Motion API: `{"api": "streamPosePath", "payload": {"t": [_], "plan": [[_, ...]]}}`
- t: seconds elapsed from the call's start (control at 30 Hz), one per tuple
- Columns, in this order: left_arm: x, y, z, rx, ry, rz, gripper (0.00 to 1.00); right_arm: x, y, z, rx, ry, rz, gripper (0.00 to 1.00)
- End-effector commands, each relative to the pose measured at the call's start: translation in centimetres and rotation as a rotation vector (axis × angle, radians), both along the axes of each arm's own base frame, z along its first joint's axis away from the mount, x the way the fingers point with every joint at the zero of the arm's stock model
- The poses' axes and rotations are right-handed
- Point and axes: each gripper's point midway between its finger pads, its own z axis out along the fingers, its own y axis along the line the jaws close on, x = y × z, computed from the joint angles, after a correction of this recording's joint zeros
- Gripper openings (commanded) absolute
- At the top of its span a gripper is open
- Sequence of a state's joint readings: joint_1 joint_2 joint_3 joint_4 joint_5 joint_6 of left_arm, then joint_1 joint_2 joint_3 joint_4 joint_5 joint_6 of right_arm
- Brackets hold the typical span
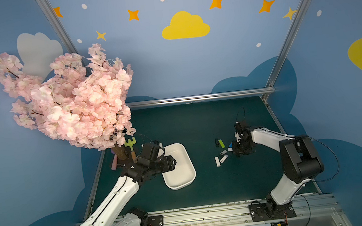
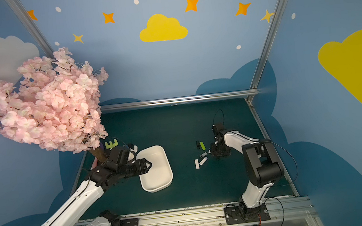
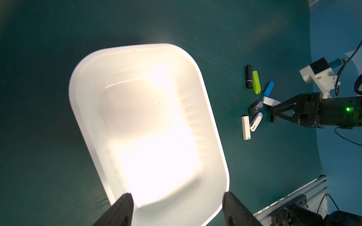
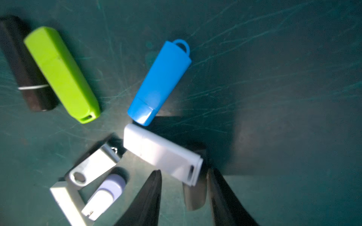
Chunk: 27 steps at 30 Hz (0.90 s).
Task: Put the usb flash drive into the storage box
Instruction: Pick up the USB flash from the center of the board.
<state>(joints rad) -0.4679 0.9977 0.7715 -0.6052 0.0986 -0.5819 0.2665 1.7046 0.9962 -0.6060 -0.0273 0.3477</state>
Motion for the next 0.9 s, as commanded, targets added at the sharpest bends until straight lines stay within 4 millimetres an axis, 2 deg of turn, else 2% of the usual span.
{"api": "streamPosePath", "payload": {"t": [0.0, 0.57, 0.77, 0.87], "plan": [[0.0, 0.1, 0.5, 0.02, -0.012, -0.01, 0.75, -0.5, -0.5, -0.6, -0.051, 0.04, 0.018, 0.42], [0.0, -0.1, 0.4, 0.023, -0.004, -0.019, 0.75, -1.0, -0.5, -0.8, -0.058, 0.058, 0.031, 0.25], [-0.1, -0.3, 0.6, 0.018, -0.005, -0.025, 0.76, -1.3, -0.9, 0.2, -0.057, 0.035, 0.016, 0.23], [-0.2, -0.2, 0.1, 0.029, 0.007, -0.022, 0.76, -1.3, -1.3, 1.4, -0.058, -0.003, 0.004, 0.22]]}}
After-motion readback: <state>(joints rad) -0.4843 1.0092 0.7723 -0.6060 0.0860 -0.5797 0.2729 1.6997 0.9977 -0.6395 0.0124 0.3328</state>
